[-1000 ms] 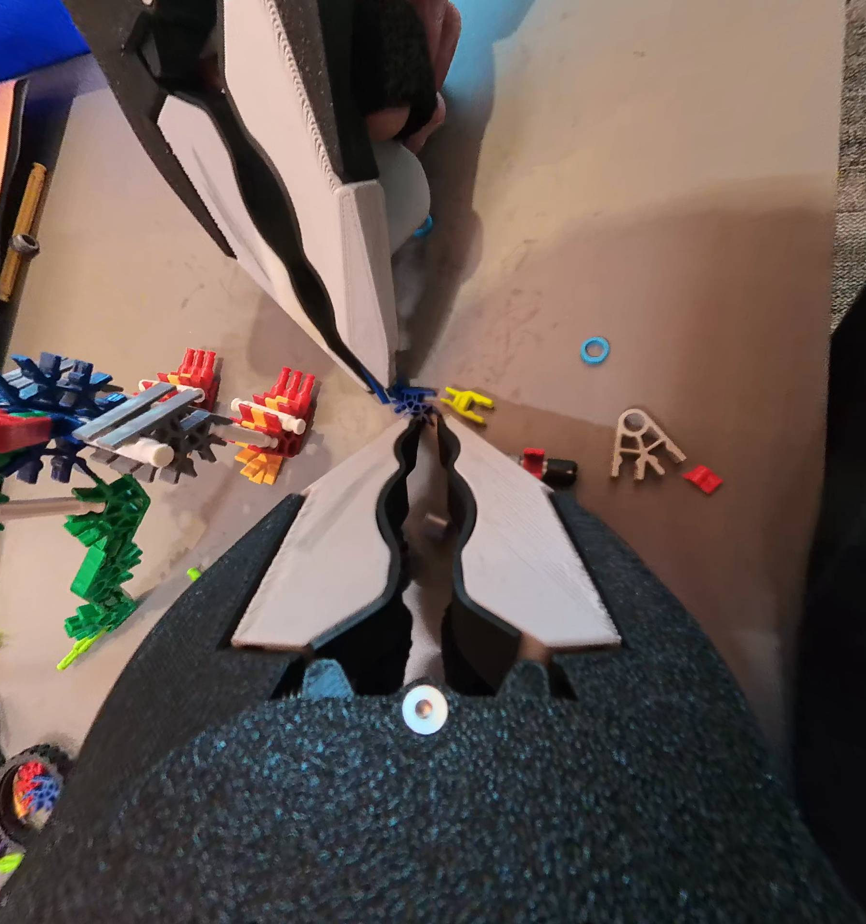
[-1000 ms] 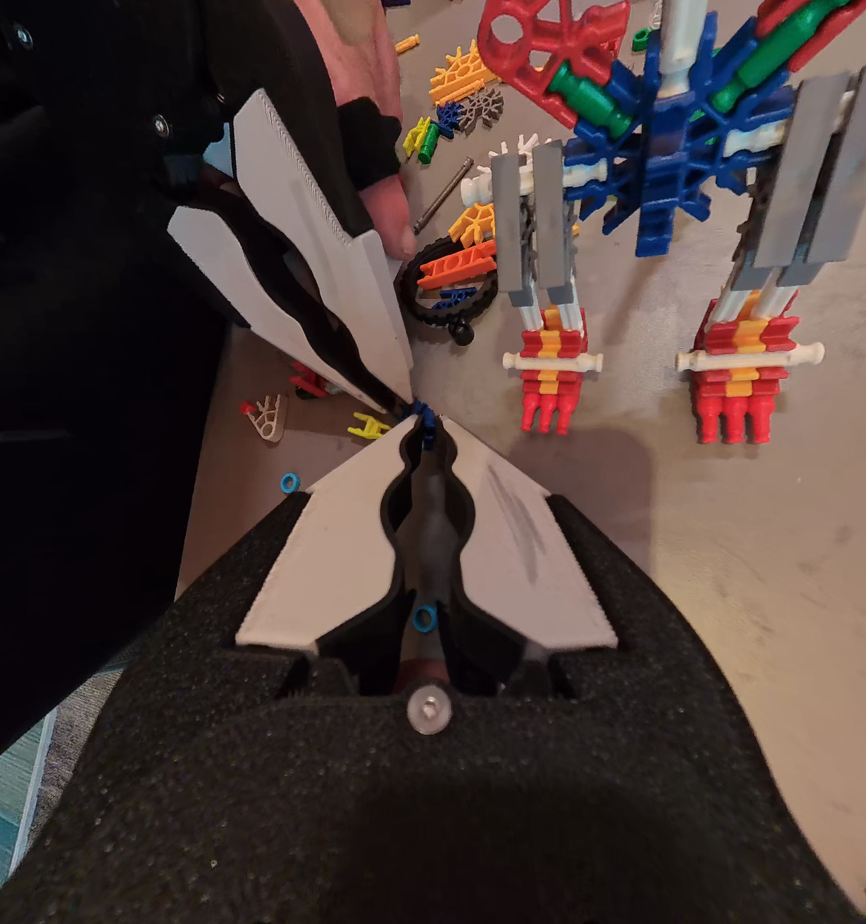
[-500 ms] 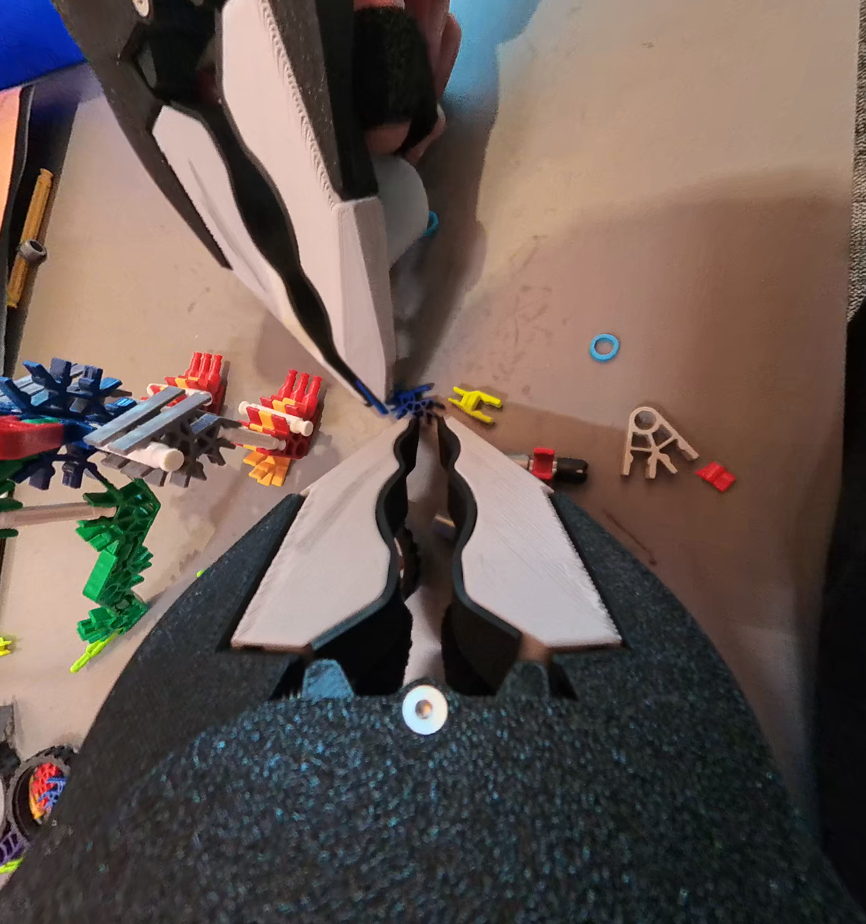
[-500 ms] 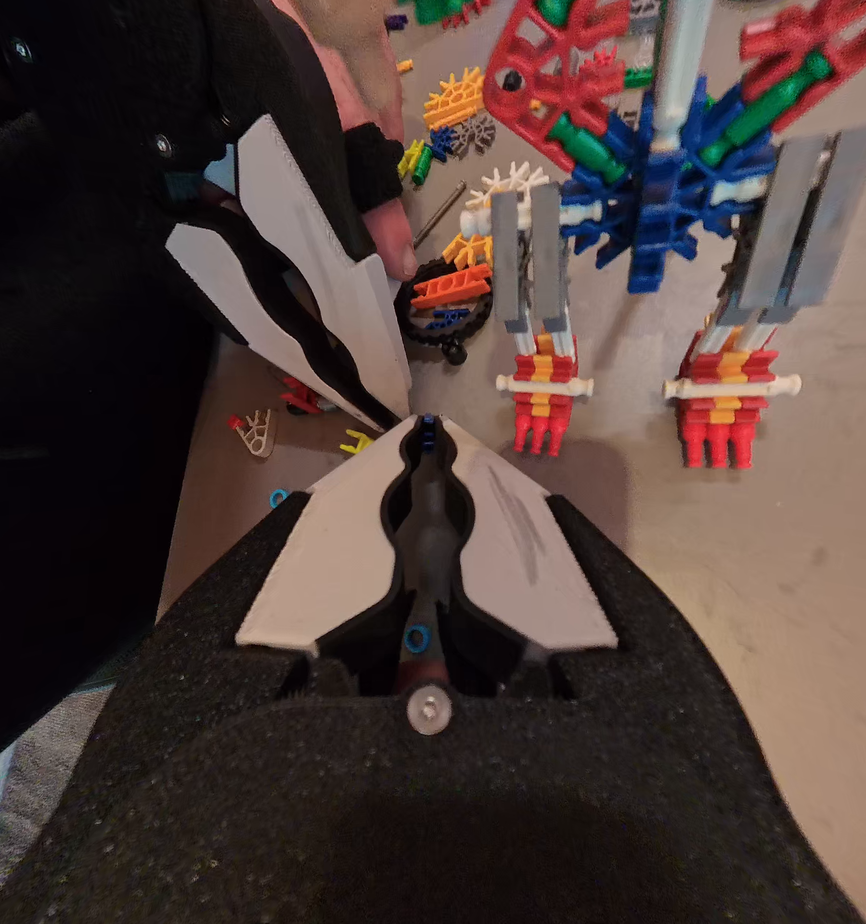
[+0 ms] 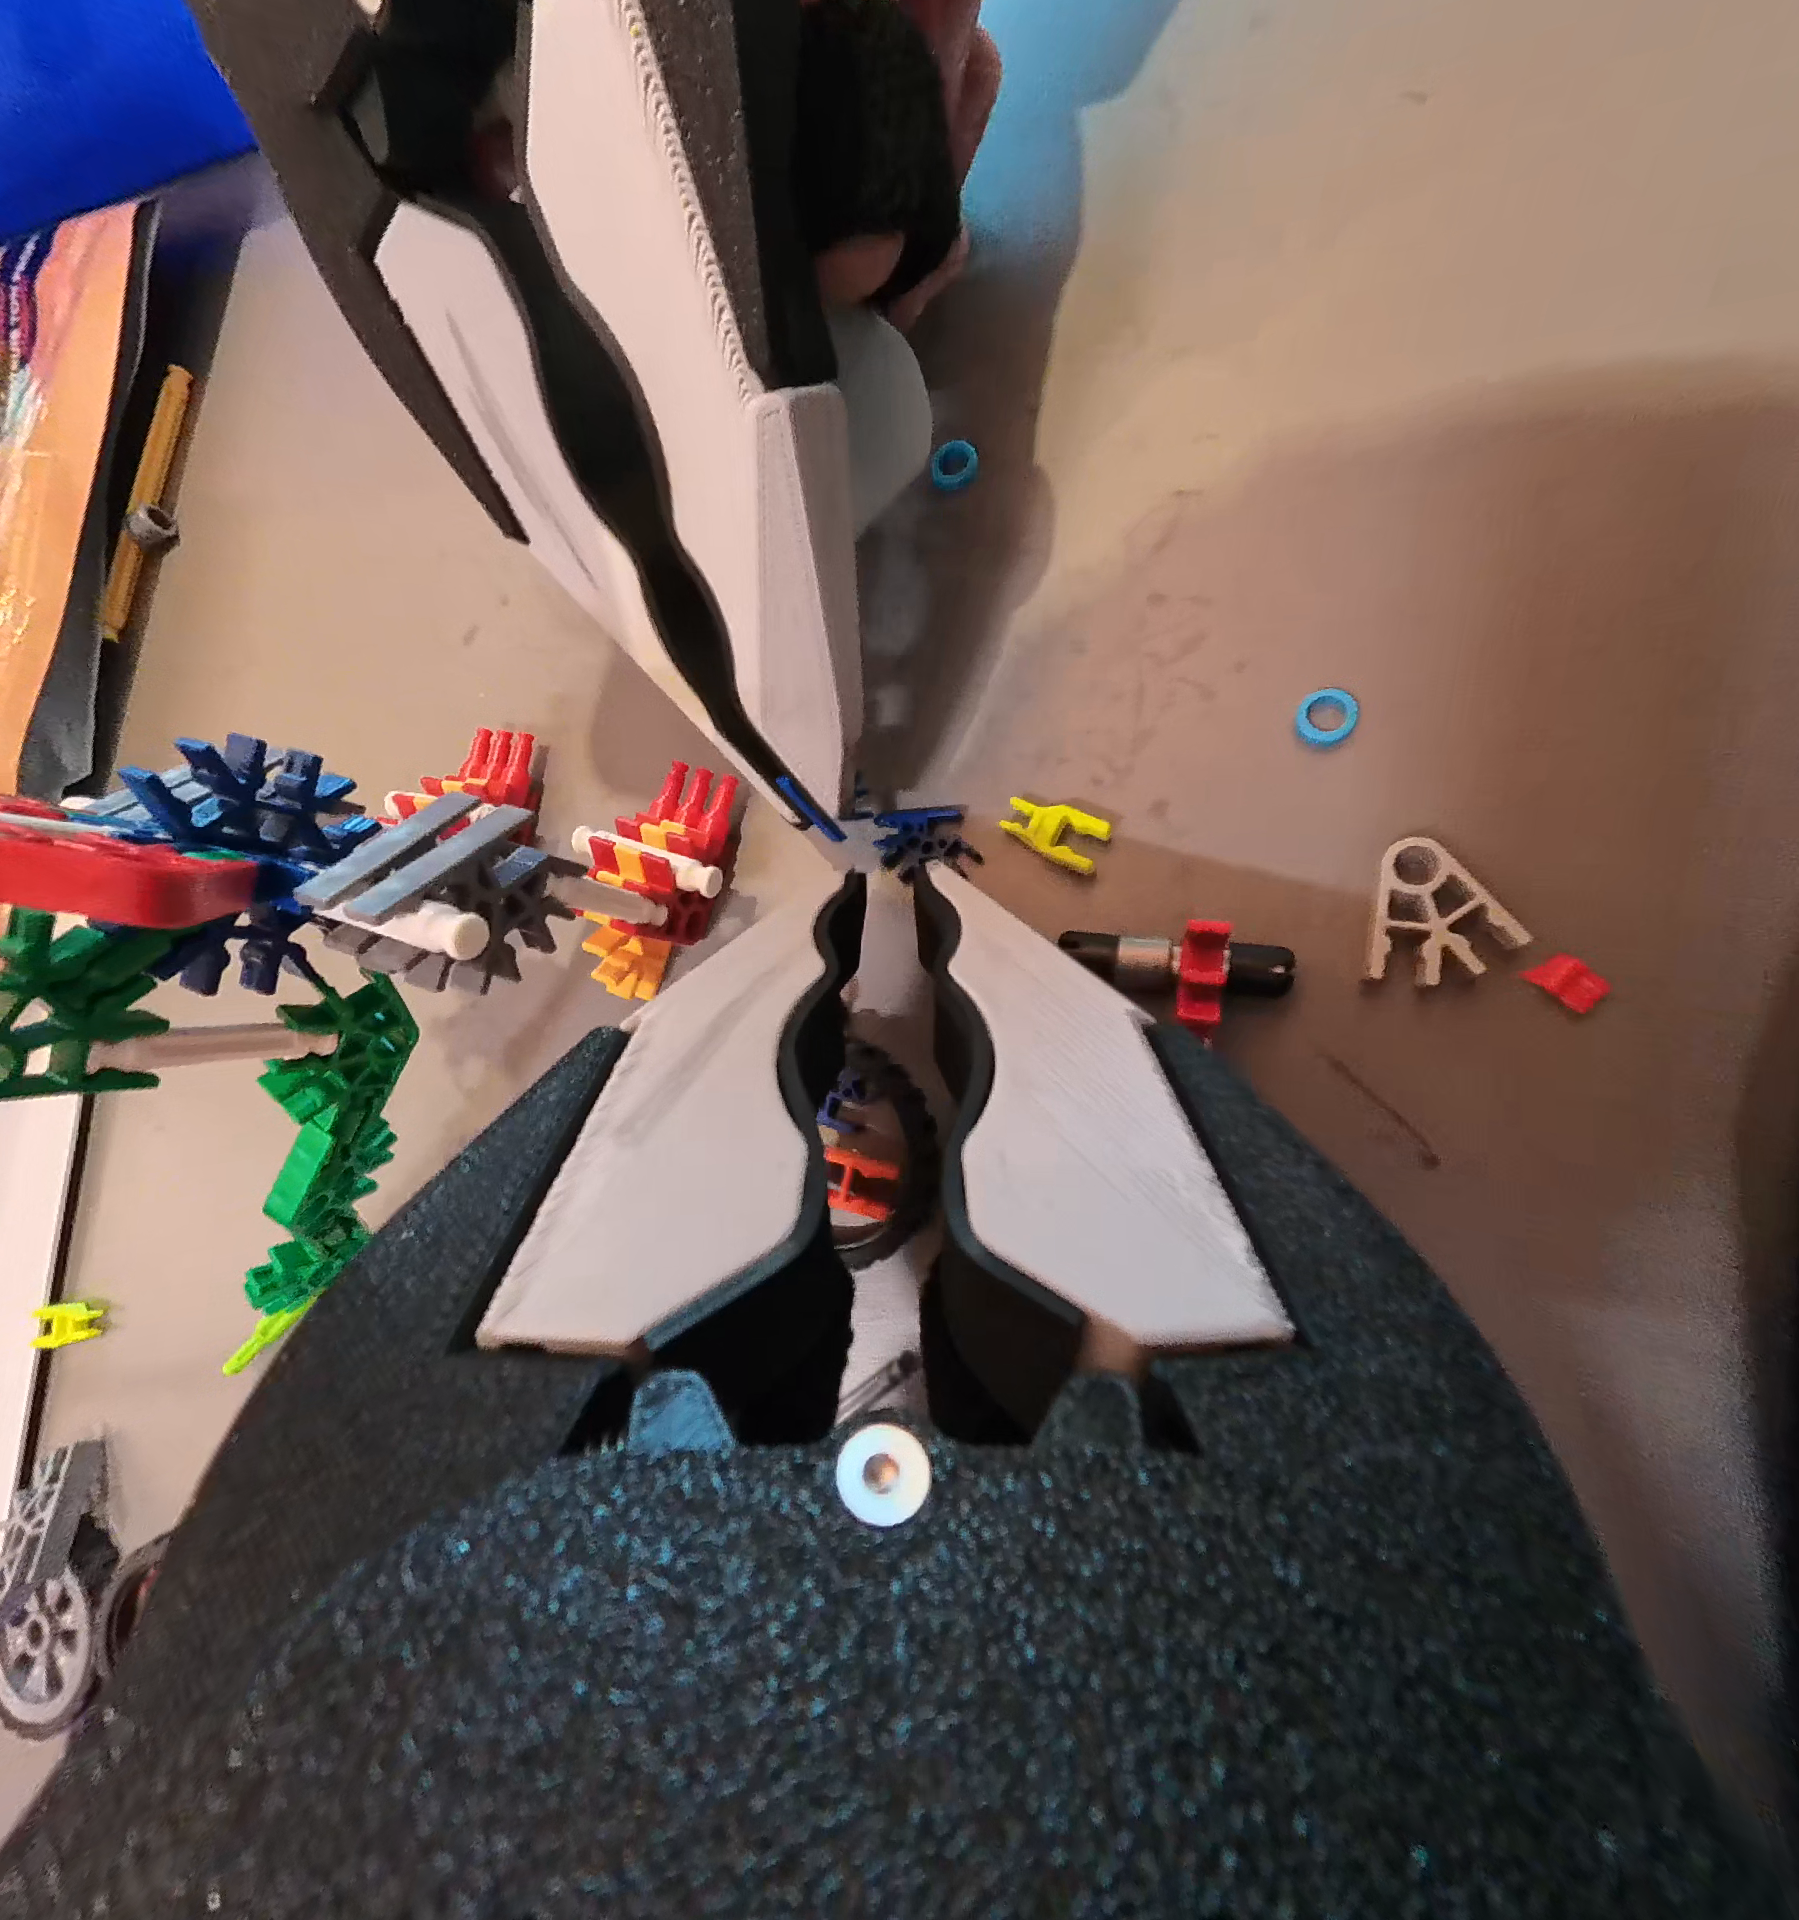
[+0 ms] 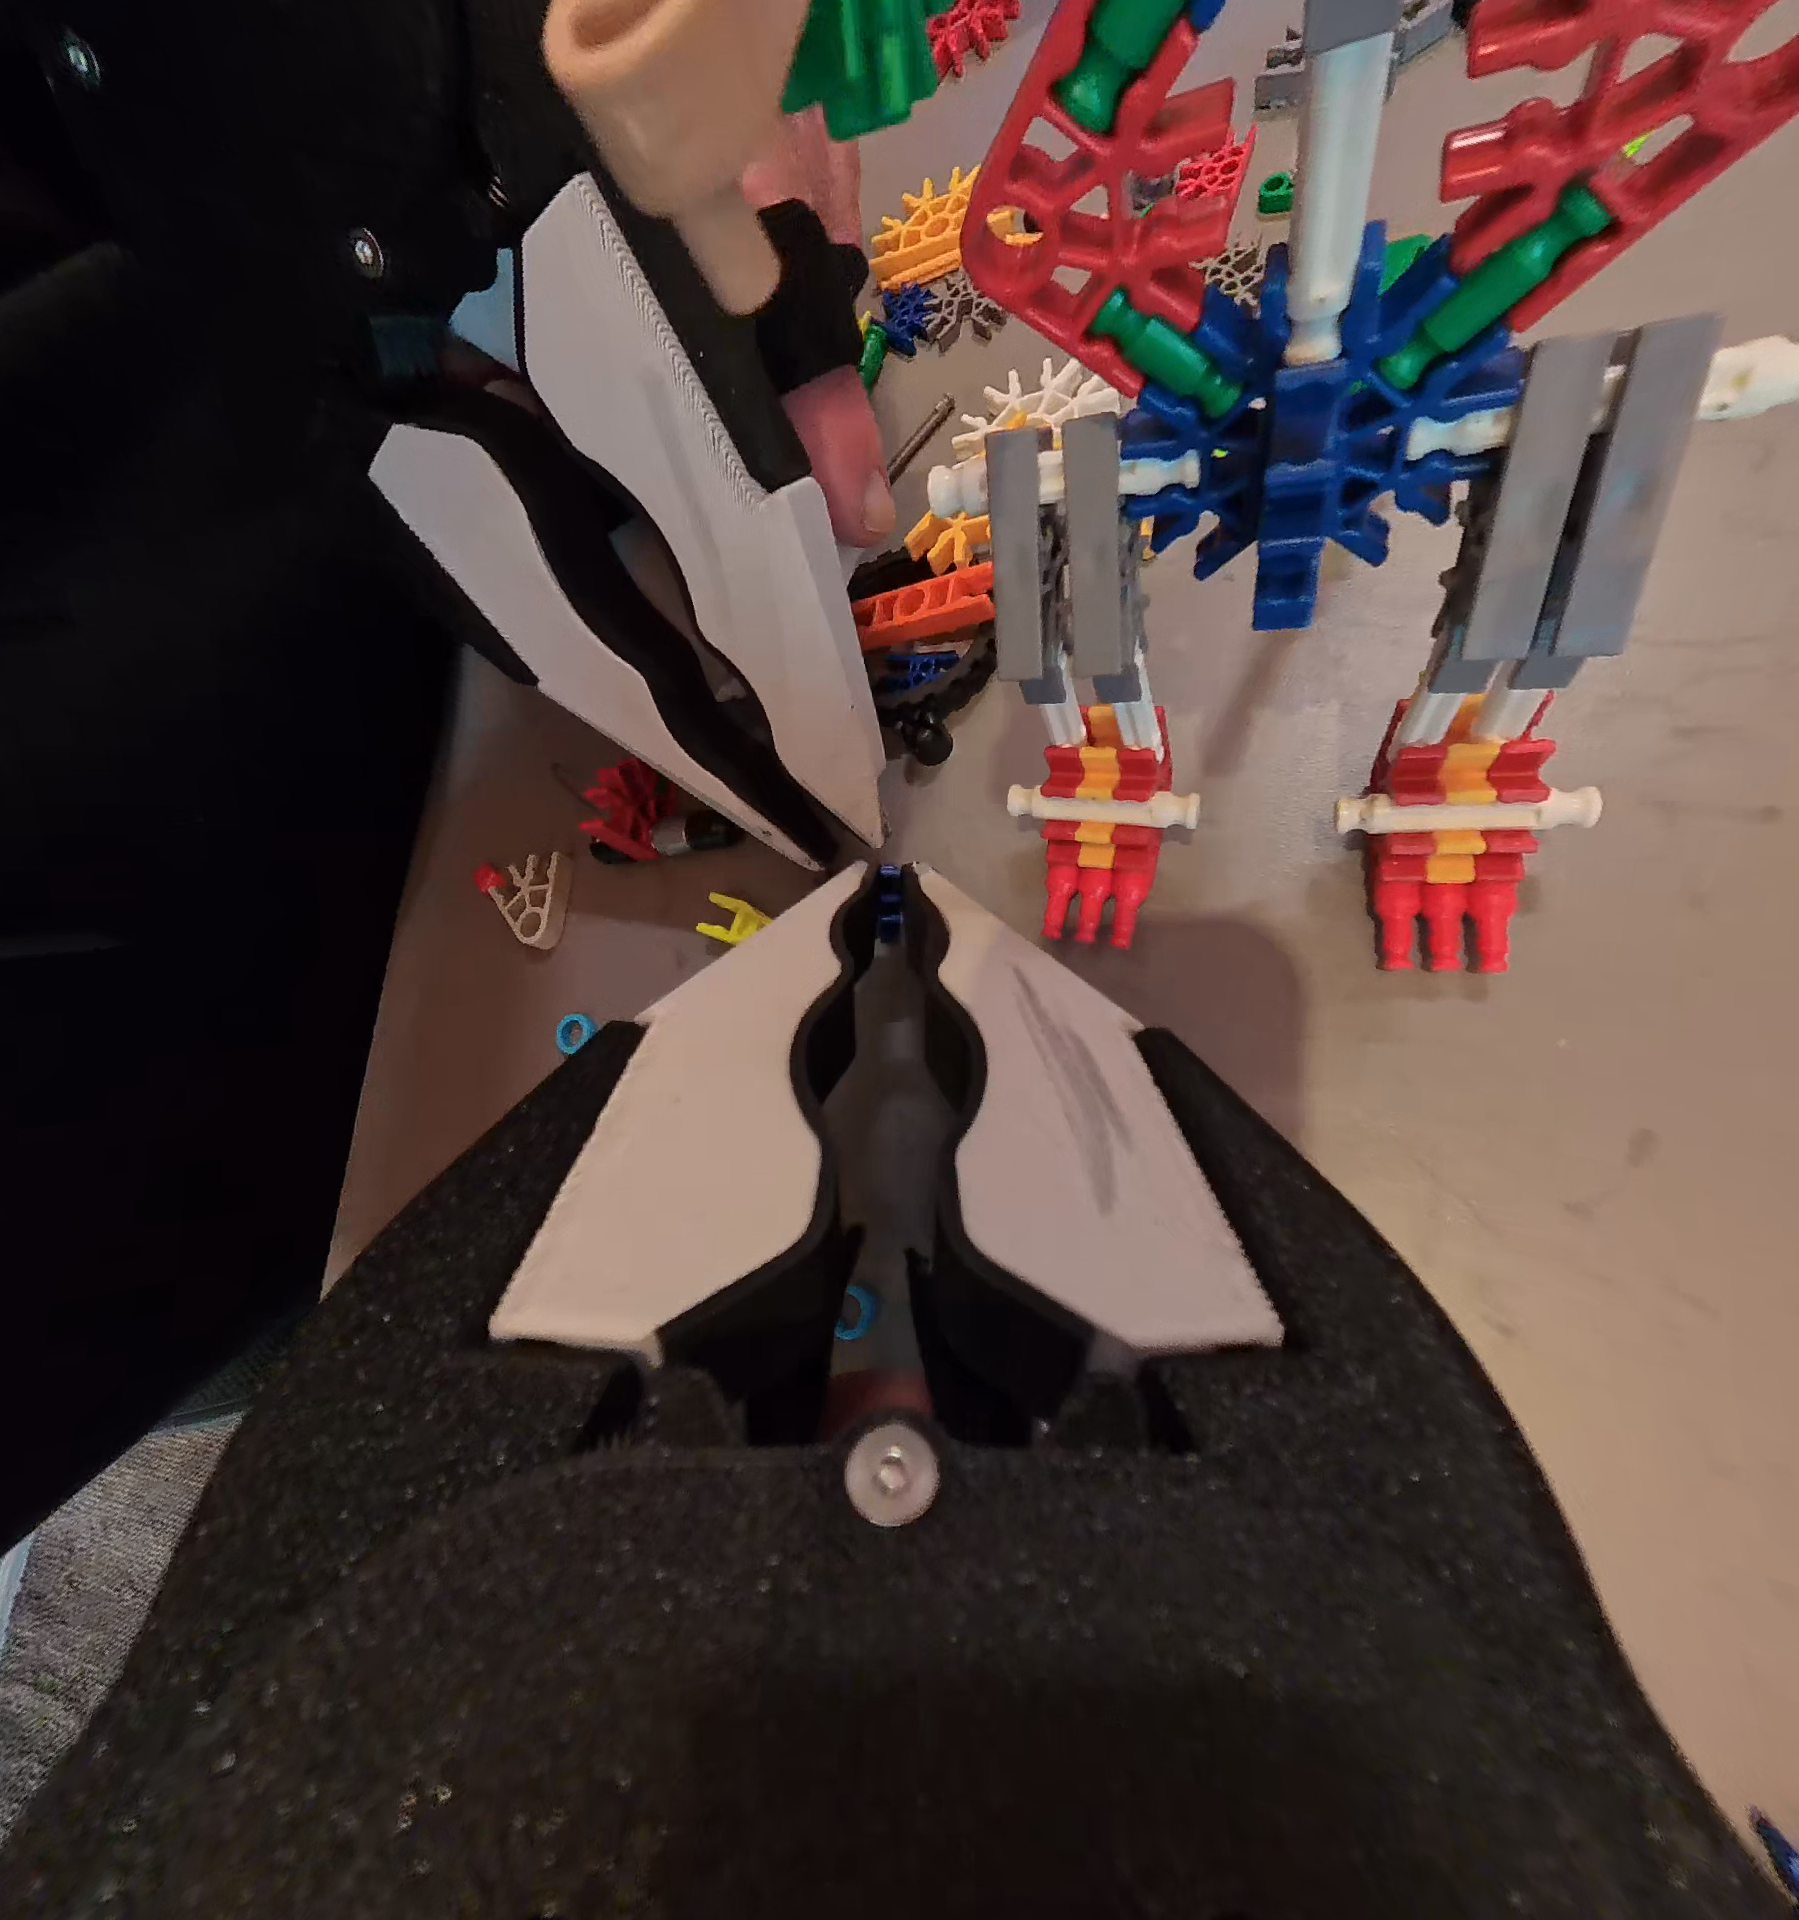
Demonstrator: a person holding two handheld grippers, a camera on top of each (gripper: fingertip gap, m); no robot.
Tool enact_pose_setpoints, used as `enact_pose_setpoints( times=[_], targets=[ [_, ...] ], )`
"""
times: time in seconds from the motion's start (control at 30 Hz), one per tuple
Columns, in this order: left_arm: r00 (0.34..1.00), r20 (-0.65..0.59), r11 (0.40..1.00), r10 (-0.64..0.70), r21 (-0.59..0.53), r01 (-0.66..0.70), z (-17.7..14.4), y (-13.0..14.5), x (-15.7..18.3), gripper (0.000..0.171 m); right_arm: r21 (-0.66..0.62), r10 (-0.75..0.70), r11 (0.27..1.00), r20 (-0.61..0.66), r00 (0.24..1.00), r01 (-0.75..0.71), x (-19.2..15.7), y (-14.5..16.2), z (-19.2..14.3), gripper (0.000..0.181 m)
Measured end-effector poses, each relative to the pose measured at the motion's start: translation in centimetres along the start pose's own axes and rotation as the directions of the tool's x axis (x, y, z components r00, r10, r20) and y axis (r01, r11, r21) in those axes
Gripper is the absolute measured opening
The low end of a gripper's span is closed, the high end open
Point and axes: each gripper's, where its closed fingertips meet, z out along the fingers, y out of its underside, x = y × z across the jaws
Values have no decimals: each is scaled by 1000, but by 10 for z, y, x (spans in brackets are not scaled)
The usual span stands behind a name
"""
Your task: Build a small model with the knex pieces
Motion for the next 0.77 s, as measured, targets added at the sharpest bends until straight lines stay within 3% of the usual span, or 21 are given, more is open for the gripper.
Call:
enact_pose_setpoints(
  times=[0.33, 0.63, 0.77],
  targets=[
    [999, -40, 999, 36, 1, -36, 2, 1, 7, 6, -3, 0, 1000, 6, 1000, 0, -1, 1, 0, 3],
    [998, -43, 992, 41, -121, -46, -10, 19, 3, 5, -2, 3, 1000, 0, 1000, -3, 1, 1, -4, 3],
    [998, -28, 994, 59, -93, -62, -13, 16, -5, 6, -11, -1, 1000, 6, 1000, 1, -1, 2, -3, 3]
  ],
)
